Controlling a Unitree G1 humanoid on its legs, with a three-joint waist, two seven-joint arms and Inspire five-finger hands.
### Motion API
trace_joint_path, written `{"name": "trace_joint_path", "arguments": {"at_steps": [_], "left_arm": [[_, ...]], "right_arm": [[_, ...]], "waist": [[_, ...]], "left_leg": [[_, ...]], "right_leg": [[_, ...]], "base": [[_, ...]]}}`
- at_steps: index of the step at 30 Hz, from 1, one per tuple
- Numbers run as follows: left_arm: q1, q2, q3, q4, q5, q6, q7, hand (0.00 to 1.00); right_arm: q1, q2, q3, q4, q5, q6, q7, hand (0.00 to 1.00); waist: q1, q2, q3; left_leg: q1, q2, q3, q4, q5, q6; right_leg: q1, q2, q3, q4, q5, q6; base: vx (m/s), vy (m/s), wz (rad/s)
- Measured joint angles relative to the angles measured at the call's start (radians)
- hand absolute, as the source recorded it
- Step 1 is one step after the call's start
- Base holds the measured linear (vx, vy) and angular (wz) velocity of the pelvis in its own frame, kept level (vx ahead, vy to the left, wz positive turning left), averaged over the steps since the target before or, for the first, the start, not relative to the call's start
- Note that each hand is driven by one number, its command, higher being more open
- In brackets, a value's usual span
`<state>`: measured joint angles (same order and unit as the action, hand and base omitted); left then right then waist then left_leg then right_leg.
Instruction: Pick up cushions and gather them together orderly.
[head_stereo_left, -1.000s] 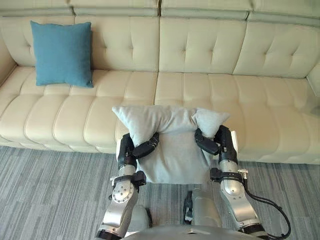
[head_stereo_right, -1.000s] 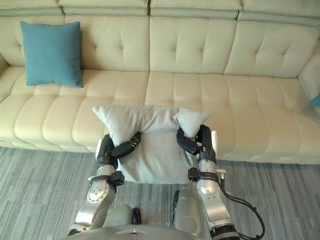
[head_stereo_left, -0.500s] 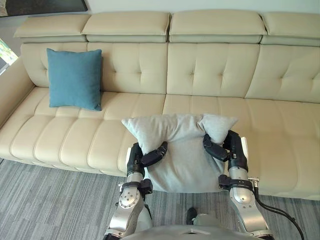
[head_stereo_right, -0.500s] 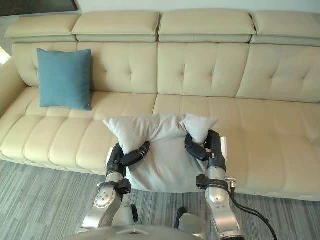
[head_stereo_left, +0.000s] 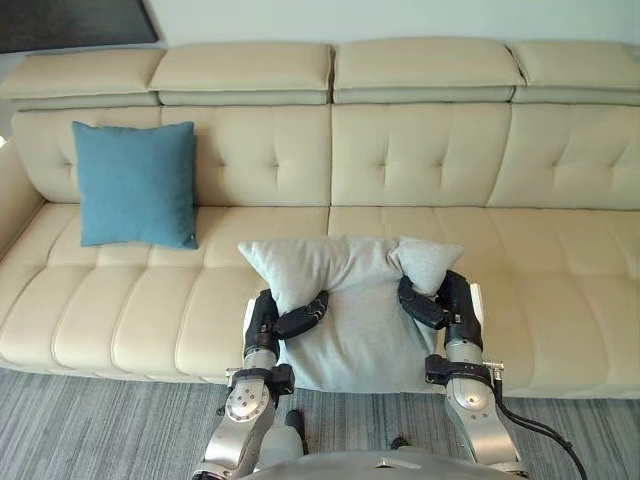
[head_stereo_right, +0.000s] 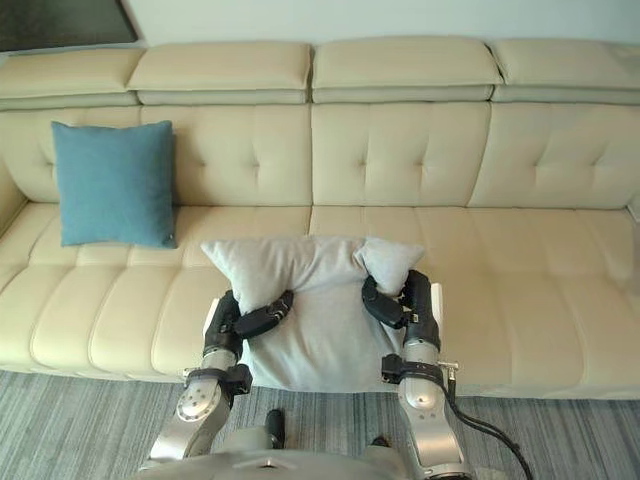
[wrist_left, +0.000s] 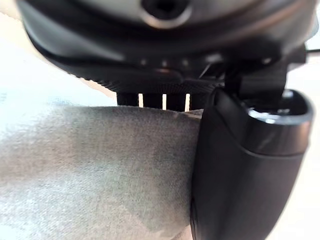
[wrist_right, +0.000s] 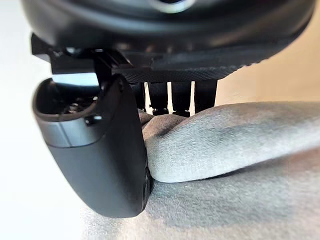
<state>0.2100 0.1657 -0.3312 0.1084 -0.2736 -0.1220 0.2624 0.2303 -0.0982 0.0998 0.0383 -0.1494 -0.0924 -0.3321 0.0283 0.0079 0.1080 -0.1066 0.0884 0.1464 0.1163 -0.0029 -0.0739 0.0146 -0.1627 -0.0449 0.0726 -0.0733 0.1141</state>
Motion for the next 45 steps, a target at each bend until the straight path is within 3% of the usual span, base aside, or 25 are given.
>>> {"name": "trace_joint_path", "arguments": {"at_steps": [5,9,14,15,17,23,24,31,39,45], "left_arm": [[-0.107,0.031,-0.036,0.0,0.013,0.01,0.038,0.0],[-0.319,0.055,-0.037,0.014,0.076,0.012,0.127,0.0],[-0.679,0.105,0.009,0.144,0.159,0.01,0.241,0.0],[-0.684,0.105,0.009,0.145,0.159,0.01,0.242,0.0],[-0.85,0.135,0.029,0.227,0.178,0.01,0.282,0.0],[-1.132,0.173,0.053,0.414,0.204,0.01,0.323,0.0],[-1.19,0.175,0.072,0.441,0.205,0.01,0.328,1.0],[-1.416,0.21,0.093,0.607,0.205,0.003,0.368,1.0],[-1.465,0.283,0.122,0.686,0.191,-0.007,0.396,1.0],[-1.463,0.317,0.153,0.695,0.141,-0.029,0.354,1.0]], "right_arm": [[-0.101,-0.022,0.0,0.037,-0.062,0.006,-0.076,0.0],[-0.341,-0.047,0.009,0.139,-0.127,0.013,-0.173,0.0],[-0.757,-0.127,0.052,0.335,-0.174,0.047,-0.273,0.0],[-0.761,-0.129,0.053,0.337,-0.174,0.048,-0.274,0.0],[-0.918,-0.136,0.056,0.398,-0.174,0.075,-0.305,0.0],[-1.213,-0.141,0.05,0.58,-0.174,0.109,-0.346,0.0],[-1.28,-0.142,0.046,0.607,-0.174,0.114,-0.358,1.0],[-1.515,-0.152,0.041,0.75,-0.17,0.128,-0.408,1.0],[-1.6,-0.197,0.038,0.783,-0.157,0.13,-0.426,1.0],[-1.598,-0.26,0.032,0.779,-0.076,0.117,-0.43,1.0]], "waist": [[-0.011,-0.005,-0.004],[-0.011,-0.011,0.0],[-0.006,-0.017,0.105],[-0.006,-0.017,0.107],[-0.001,-0.018,0.163],[0.001,-0.013,0.245],[0.001,-0.012,0.277],[-0.009,-0.001,0.348],[-0.011,-0.002,0.35],[-0.005,-0.002,0.353]], "left_leg": [[0.012,0.008,0.032,-0.056,0.021,-0.003],[-0.06,0.015,0.035,-0.088,0.063,0.0],[-0.203,0.019,0.032,-0.05,0.091,0.017],[-0.205,0.019,0.032,-0.05,0.091,0.017],[-0.276,0.018,0.021,-0.02,0.098,0.024],[-0.369,0.015,0.005,-0.019,0.137,0.033],[-0.381,0.015,0.003,-0.02,0.143,0.034],[-0.463,0.014,-0.019,-0.025,0.169,0.038],[-0.486,0.016,-0.033,-0.026,0.169,0.037],[-0.463,0.018,-0.041,-0.03,0.17,0.037]], "right_leg": [[-0.033,0.013,0.031,-0.005,0.01,-0.01],[-0.13,0.024,0.047,0.001,0.038,-0.017],[-0.275,0.026,0.054,0.037,0.078,-0.013],[-0.276,0.026,0.055,0.037,0.079,-0.013],[-0.336,0.024,0.051,0.051,0.092,-0.011],[-0.424,0.023,0.043,0.056,0.117,-0.003],[-0.435,0.022,0.043,0.055,0.122,0.0],[-0.509,0.023,0.024,0.055,0.137,0.005],[-0.521,0.02,-0.01,0.05,0.137,0.005],[-0.517,0.017,-0.034,0.082,0.134,0.002]], "base": [[0.08,-0.008,-0.24],[-0.02,0.001,-0.1],[-0.14,0.024,-0.03],[-0.15,0.038,0.03],[-0.12,0.027,0.09],[-0.06,0.006,0.07],[-0.06,0.006,0.02],[0.0,-0.005,0.05],[0.08,0.0,0.06],[0.09,-0.008,0.01]]}}
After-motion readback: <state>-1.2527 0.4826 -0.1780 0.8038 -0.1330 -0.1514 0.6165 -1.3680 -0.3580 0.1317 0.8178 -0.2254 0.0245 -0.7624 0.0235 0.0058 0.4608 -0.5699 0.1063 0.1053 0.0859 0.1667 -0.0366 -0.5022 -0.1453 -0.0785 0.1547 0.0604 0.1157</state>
